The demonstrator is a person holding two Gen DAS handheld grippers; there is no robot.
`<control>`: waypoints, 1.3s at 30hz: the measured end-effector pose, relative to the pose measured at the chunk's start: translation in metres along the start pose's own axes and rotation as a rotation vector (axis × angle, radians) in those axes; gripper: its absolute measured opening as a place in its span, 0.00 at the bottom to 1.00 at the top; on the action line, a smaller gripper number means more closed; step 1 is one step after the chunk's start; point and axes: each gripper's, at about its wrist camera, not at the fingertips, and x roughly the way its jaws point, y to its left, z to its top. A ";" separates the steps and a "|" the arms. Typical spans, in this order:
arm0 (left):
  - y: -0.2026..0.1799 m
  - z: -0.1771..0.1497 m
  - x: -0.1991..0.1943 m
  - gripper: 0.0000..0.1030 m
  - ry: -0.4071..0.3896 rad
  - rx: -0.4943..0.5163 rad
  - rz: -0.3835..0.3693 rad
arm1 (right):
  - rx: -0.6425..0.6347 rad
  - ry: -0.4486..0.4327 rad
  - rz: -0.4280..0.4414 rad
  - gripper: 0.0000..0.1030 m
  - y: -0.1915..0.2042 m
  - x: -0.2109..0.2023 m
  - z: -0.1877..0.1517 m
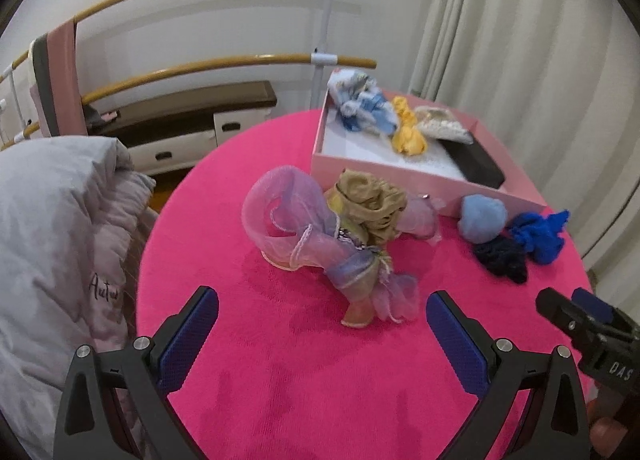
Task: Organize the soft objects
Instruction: 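Reach the left tool to the pink organza bundle while the right tool reaches the navy crocheted ball, then close the left tool on the organza bundle while the right tool grips the navy ball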
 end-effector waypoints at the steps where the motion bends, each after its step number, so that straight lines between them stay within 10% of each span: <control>1: 0.000 0.003 0.009 1.00 0.008 -0.006 0.007 | 0.002 0.009 0.001 1.00 -0.001 0.006 0.001; 11: 0.003 0.027 0.075 0.96 0.039 -0.054 -0.010 | 0.029 0.047 0.007 1.00 -0.005 0.053 0.015; 17: 0.007 0.033 0.099 0.60 0.077 -0.069 -0.055 | -0.012 0.037 -0.039 0.92 0.004 0.066 0.024; 22: 0.010 0.035 0.101 0.32 0.084 -0.067 -0.087 | -0.039 0.028 -0.057 0.57 0.007 0.065 0.025; 27: 0.011 0.029 0.090 0.27 0.081 -0.055 -0.100 | -0.003 0.022 -0.007 0.35 -0.002 0.055 0.018; 39: 0.020 -0.002 0.027 0.26 0.050 -0.017 -0.080 | 0.002 0.031 0.036 0.28 -0.004 0.027 -0.008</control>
